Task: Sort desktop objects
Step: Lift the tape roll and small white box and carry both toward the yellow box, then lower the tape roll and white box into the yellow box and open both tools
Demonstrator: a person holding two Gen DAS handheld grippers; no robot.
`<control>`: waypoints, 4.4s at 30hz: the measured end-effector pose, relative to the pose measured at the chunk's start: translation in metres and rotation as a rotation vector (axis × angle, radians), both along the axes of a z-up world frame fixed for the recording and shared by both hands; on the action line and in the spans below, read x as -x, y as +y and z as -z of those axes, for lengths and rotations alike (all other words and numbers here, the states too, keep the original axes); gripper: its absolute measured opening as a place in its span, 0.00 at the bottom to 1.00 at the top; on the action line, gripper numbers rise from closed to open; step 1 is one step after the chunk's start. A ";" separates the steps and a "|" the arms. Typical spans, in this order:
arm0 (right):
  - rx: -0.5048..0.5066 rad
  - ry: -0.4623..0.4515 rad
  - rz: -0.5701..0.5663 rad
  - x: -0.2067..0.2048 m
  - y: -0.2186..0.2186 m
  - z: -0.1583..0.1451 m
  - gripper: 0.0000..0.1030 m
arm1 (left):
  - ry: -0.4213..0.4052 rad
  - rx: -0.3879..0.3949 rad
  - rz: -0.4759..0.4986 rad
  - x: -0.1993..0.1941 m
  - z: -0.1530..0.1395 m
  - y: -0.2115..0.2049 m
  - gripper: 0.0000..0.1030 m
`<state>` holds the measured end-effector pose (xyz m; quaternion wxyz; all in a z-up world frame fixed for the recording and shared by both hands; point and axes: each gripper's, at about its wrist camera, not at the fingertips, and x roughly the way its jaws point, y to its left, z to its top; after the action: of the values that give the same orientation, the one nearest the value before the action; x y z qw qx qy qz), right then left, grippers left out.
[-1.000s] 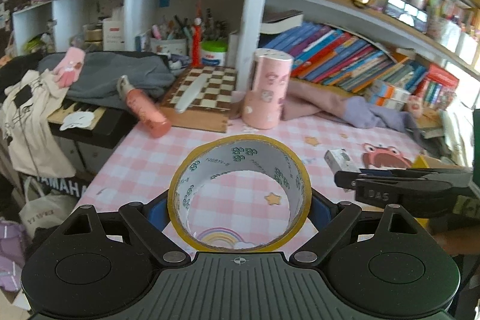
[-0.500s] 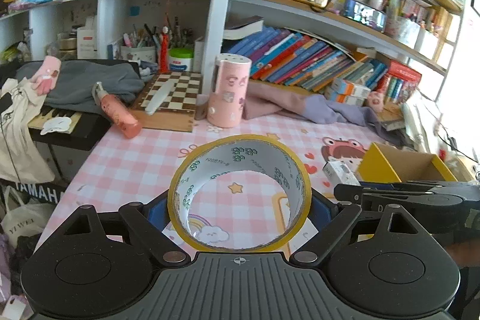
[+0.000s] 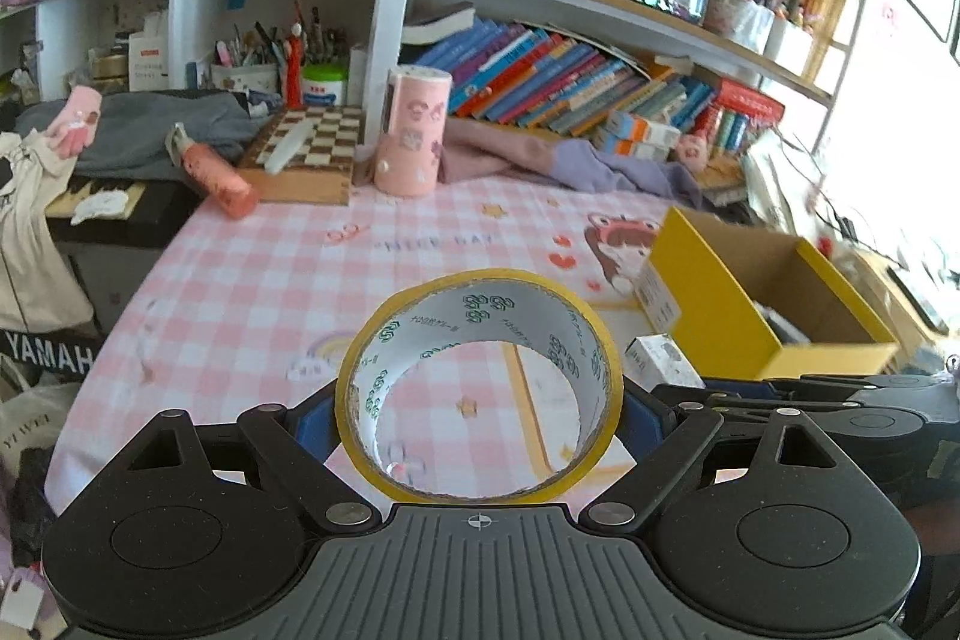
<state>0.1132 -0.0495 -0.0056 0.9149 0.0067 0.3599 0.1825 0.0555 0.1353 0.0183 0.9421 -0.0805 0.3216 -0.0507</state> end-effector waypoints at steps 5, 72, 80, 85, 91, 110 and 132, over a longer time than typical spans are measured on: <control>0.001 0.016 0.024 0.035 -0.004 0.007 0.27 | 0.017 0.003 0.029 0.026 0.006 -0.004 0.88; 0.032 -0.043 0.381 0.036 -0.182 -0.004 0.27 | -0.084 -0.025 0.469 -0.055 -0.011 -0.203 0.88; 0.017 -0.101 0.300 -0.018 -0.227 -0.023 0.27 | -0.122 -0.042 0.385 -0.089 -0.022 -0.241 0.88; 0.015 -0.095 0.234 -0.055 -0.247 -0.021 0.27 | -0.109 -0.070 0.313 -0.112 -0.018 -0.263 0.88; 0.005 -0.073 0.173 -0.107 -0.264 -0.014 0.27 | -0.117 -0.180 0.243 -0.147 -0.010 -0.287 0.88; 0.159 0.084 -0.050 -0.200 -0.258 0.021 0.27 | 0.100 -0.427 0.330 -0.197 0.049 -0.332 0.89; -0.008 -0.016 0.003 -0.180 -0.280 0.000 0.37 | -0.164 -0.353 0.066 -0.154 0.000 -0.314 0.96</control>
<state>0.2934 -0.3298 -0.0057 0.9180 0.0094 0.3520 0.1826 0.2094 -0.1782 0.0182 0.9624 0.1010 0.2502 -0.0306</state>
